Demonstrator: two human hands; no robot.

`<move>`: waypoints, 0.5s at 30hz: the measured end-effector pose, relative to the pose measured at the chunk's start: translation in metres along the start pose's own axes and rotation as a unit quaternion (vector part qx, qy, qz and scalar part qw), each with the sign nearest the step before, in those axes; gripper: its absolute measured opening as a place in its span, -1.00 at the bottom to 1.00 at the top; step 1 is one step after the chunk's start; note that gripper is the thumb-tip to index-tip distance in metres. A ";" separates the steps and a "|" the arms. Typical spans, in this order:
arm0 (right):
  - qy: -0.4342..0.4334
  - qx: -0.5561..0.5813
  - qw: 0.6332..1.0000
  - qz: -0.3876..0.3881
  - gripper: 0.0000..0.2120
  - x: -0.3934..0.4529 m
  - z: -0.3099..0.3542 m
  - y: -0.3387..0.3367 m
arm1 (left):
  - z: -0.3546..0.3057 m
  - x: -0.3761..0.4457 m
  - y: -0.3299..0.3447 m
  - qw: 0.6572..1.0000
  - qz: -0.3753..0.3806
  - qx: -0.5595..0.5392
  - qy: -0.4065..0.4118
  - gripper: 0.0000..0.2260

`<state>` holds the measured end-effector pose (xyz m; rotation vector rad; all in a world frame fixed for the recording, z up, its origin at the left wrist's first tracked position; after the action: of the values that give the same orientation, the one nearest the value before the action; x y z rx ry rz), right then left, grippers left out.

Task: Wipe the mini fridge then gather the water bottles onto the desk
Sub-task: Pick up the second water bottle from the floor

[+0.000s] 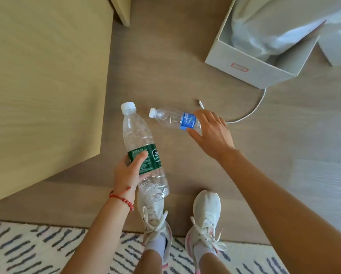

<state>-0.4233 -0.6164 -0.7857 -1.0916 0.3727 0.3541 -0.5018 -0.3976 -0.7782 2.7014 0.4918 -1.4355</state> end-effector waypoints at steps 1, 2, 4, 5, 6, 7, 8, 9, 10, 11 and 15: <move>0.003 0.005 1.000 0.001 -0.58 0.010 -0.002 0.010 | 0.006 0.011 0.000 1.000 0.001 -0.002 -0.002 -0.92; 0.004 0.009 1.000 0.004 -0.57 0.020 -0.004 0.020 | 0.011 0.020 0.000 1.000 0.005 -0.005 -0.004 -0.89; -0.002 0.014 1.000 0.017 -0.53 0.037 -0.004 0.040 | 0.019 0.037 0.000 1.000 0.015 -0.016 -0.010 -0.73; -0.009 0.013 1.000 0.026 -0.49 0.045 -0.003 0.048 | 0.022 0.044 -0.002 1.000 0.015 -0.022 -0.011 -0.66; -0.015 0.011 0.999 0.034 -0.46 0.052 -0.002 0.056 | 0.025 0.051 -0.003 1.000 0.013 -0.026 -0.011 -0.63; -0.019 0.009 0.999 0.042 -0.43 0.058 -0.001 0.062 | 0.028 0.056 -0.004 1.000 0.012 -0.025 -0.010 -0.63; -0.016 0.009 0.999 0.051 -0.41 0.064 -0.002 0.067 | 0.030 0.061 -0.005 1.000 0.009 -0.023 -0.011 -0.67; -0.008 0.012 0.998 0.061 -0.40 0.068 -0.003 0.072 | 0.033 0.064 -0.005 1.000 0.007 -0.023 -0.013 -0.71; 0.003 0.015 0.997 0.071 -0.40 0.072 -0.005 0.076 | 0.035 0.067 -0.005 1.000 0.007 -0.024 -0.013 -0.72; 0.014 0.020 0.997 0.077 -0.39 0.074 -0.006 0.078 | 0.037 0.068 -0.004 1.000 0.010 -0.022 -0.013 -0.69; 0.060 0.069 0.994 0.065 -0.41 0.072 -0.008 0.082 | 0.042 0.067 -0.001 1.000 0.008 -0.011 -0.016 -0.77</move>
<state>-0.3977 -0.5823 -0.8868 -0.9582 0.5691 0.3736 -0.5003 -0.3870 -0.8567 2.6547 0.4816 -1.4572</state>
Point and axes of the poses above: each hand's wrist, its own x-axis towards the middle knuckle, its own y-axis out of the palm, z = x × y, the point moved 5 cm from there along x, towards the middle knuckle, and after that the axes turned 2 degrees about y, right-handed, at the moved point
